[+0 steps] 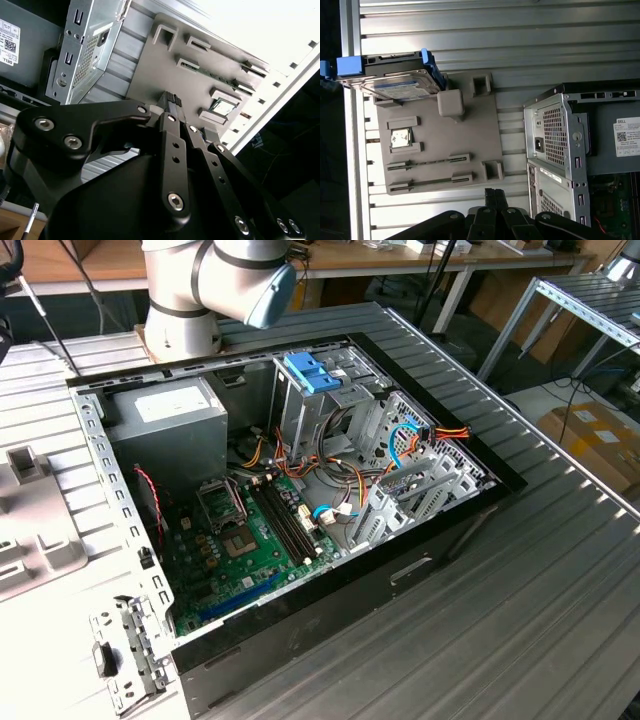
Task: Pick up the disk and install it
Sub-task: 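Reach for the disk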
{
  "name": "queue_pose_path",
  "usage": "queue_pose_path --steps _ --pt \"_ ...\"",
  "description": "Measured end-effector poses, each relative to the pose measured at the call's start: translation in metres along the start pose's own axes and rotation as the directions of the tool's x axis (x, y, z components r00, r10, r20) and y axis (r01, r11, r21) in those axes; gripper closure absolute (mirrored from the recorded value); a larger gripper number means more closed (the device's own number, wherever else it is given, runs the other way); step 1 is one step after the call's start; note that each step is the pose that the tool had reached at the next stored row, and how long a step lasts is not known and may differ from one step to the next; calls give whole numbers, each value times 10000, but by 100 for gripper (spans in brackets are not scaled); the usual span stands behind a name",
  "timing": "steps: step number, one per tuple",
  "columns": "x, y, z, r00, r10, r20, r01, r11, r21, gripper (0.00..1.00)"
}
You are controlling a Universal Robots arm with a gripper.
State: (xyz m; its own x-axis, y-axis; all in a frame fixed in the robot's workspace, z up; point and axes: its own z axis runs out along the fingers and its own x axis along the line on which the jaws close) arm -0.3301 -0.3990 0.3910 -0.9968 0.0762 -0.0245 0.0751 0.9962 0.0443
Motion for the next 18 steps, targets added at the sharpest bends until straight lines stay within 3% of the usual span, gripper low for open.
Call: queue_pose_path --steps 18 --pt "170 -13 -3 10000 0 0 0 10000 0 89"
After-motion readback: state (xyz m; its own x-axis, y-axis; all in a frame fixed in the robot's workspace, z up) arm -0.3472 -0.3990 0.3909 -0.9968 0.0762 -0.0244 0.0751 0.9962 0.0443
